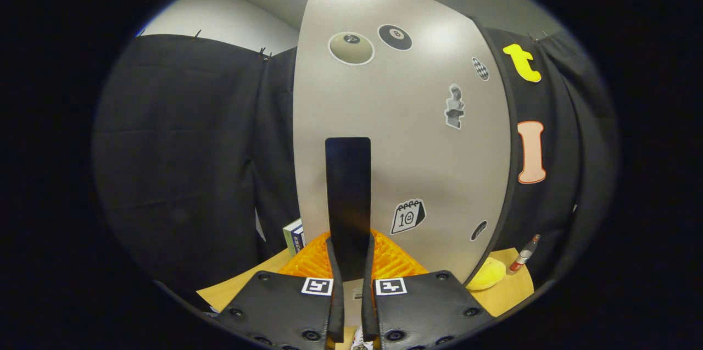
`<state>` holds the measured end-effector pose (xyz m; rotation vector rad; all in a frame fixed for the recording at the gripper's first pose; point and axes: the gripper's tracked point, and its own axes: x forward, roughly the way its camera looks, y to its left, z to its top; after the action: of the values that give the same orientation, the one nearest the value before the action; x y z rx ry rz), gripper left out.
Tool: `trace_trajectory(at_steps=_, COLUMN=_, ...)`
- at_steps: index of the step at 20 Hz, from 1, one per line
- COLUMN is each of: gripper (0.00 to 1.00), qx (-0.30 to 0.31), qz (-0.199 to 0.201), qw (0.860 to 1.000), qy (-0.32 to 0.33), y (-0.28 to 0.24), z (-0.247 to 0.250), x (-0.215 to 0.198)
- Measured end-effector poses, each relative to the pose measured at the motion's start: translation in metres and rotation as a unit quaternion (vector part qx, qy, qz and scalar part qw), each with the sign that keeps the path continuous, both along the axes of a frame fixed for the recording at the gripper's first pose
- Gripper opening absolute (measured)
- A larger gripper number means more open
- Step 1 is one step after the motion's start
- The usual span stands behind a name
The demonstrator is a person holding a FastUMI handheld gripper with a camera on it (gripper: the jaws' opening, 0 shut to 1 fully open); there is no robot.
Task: Open the shoe cabinet door, grab the shoes and put them into the shoe cabinet, then close the shoe cabinet door.
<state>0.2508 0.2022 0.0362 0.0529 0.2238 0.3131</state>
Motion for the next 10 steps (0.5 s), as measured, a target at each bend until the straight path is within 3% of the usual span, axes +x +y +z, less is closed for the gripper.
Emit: trace_trajectory(at_steps=10, gripper=0.14, qx=0.003, qz=-0.019, qw=1.0, qy=0.009, y=-0.021, z=0.001, x=-0.016)
